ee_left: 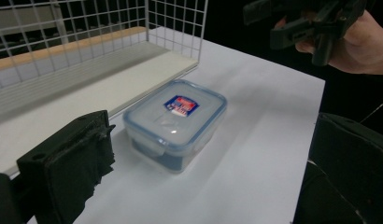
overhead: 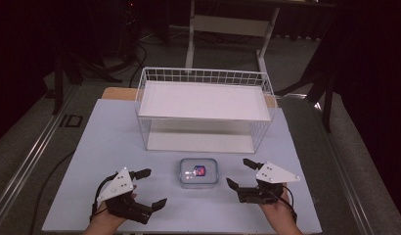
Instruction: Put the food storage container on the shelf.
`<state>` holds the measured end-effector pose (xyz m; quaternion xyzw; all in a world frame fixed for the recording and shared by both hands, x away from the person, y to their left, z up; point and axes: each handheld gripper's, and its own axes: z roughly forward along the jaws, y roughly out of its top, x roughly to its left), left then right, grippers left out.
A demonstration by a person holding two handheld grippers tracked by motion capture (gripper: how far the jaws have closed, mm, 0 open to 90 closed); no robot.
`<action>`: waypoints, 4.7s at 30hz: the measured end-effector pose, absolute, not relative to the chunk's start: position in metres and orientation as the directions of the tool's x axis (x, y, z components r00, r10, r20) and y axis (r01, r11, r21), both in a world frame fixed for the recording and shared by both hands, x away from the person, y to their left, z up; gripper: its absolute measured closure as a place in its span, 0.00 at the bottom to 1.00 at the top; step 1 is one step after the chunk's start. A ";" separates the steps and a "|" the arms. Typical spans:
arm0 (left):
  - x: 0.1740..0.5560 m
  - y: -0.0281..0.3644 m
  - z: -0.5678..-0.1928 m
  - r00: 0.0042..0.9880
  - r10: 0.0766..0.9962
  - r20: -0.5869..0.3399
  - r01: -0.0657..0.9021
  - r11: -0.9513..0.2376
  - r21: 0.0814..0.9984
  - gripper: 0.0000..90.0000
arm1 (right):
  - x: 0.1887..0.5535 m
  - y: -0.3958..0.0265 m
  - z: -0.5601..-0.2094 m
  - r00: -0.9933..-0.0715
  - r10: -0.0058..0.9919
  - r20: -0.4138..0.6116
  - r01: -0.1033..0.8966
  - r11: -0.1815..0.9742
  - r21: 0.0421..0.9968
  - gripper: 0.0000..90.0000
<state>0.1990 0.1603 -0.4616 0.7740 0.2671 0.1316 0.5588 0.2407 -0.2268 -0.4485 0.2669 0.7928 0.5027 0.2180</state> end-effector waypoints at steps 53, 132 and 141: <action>0.308 0.104 -0.515 0.473 0.639 -0.606 0.843 -0.130 0.522 0.19 | 0.333 -0.189 -0.517 -0.440 0.642 0.628 0.873 0.143 0.466 0.21; 0.347 0.098 -0.484 0.570 0.705 -0.422 0.675 -0.109 0.730 0.55 | 0.359 -0.183 -0.478 -0.540 0.704 0.462 0.710 0.085 0.699 0.46; 0.359 0.097 -0.497 0.572 0.706 -0.417 0.665 -0.102 0.740 0.55 | 0.371 -0.182 -0.490 -0.526 0.716 0.458 0.713 0.078 0.697 0.46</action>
